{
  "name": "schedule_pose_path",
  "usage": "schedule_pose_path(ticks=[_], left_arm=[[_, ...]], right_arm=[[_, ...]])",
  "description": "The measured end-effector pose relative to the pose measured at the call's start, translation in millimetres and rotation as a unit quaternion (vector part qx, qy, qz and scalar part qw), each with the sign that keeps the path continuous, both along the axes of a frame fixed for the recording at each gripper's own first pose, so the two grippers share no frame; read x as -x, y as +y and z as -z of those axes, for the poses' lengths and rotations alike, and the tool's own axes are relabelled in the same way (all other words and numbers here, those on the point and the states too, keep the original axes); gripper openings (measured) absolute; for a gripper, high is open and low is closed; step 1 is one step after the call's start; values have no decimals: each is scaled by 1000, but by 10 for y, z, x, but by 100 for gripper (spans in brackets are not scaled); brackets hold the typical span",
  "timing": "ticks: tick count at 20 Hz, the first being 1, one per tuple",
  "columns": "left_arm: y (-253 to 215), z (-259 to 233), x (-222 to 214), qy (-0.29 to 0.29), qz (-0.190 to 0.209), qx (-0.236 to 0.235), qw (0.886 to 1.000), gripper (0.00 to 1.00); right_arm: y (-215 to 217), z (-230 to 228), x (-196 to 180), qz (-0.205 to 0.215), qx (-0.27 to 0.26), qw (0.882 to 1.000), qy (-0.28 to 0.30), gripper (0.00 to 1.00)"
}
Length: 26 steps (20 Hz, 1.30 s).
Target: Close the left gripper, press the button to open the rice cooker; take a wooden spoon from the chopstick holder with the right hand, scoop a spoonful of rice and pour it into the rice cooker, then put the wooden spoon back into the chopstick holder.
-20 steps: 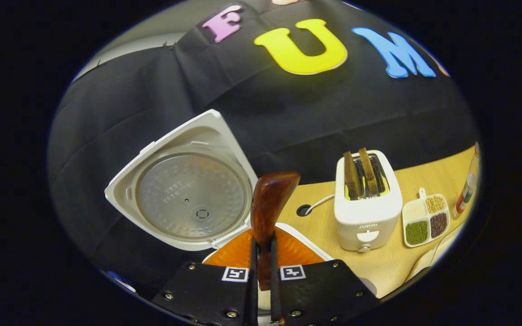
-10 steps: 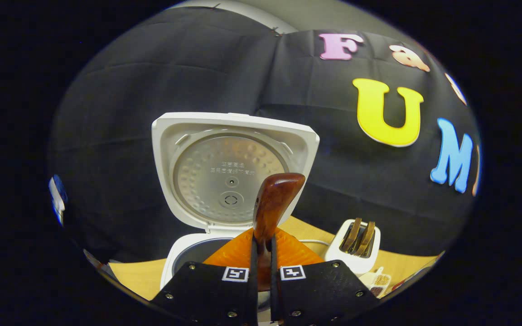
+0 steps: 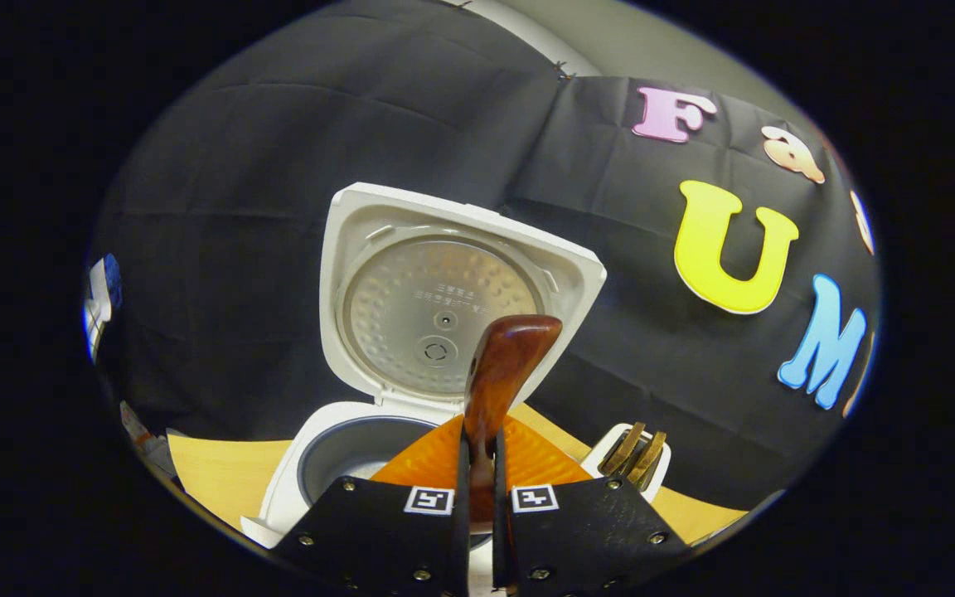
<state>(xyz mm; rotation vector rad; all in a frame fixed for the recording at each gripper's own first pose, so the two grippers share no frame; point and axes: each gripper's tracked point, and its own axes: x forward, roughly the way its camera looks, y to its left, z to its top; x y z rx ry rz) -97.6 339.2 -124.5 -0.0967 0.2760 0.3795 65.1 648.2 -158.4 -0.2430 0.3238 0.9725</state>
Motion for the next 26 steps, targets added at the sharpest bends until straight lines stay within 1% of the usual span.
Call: schedule_pose_path(ticks=[2,4,6,7,9,11,13,15,17,19,22,25,26], left_arm=[[-48,-41,-69,-4,9,0,1000,96],[-78,-118,-120,-9,16,-13,1000,97],[-109,-239,-179,-15,23,-29,999,96],[-142,-296,-201,-18,28,-34,999,96],[-235,-371,-254,-26,39,-36,998,95],[-324,-444,-323,-34,47,-40,998,95],[-416,-545,-406,-46,57,-49,996,95],[-491,-596,-489,-51,61,-64,995,96],[-619,-638,-560,-55,68,-63,994,97],[-759,-698,-617,-63,75,-56,994,95],[-1020,-790,-750,-73,89,-52,992,97],[-1349,-878,-876,-85,108,-57,989,97],[-1467,-905,-918,-88,115,-56,988,95]], right_arm=[[-62,-52,-69,12,-34,998,45,11],[-140,-105,-105,27,-66,993,95,11],[-238,-206,-67,38,-95,986,129,11],[-314,-260,15,41,-113,982,149,11],[-394,-346,59,52,-156,966,198,11],[-604,-468,102,73,-190,952,229,11],[-879,-589,32,91,-212,942,242,11],[-1183,-680,-26,109,-225,937,243,11],[-1530,-729,-113,129,-230,935,235,11],[-1865,-736,-183,153,-236,932,231,11],[-2406,-749,-300,194,-253,920,228,11],[-2989,-733,-398,237,-263,909,220,11],[-3204,-701,-422,253,-262,906,215,11]])
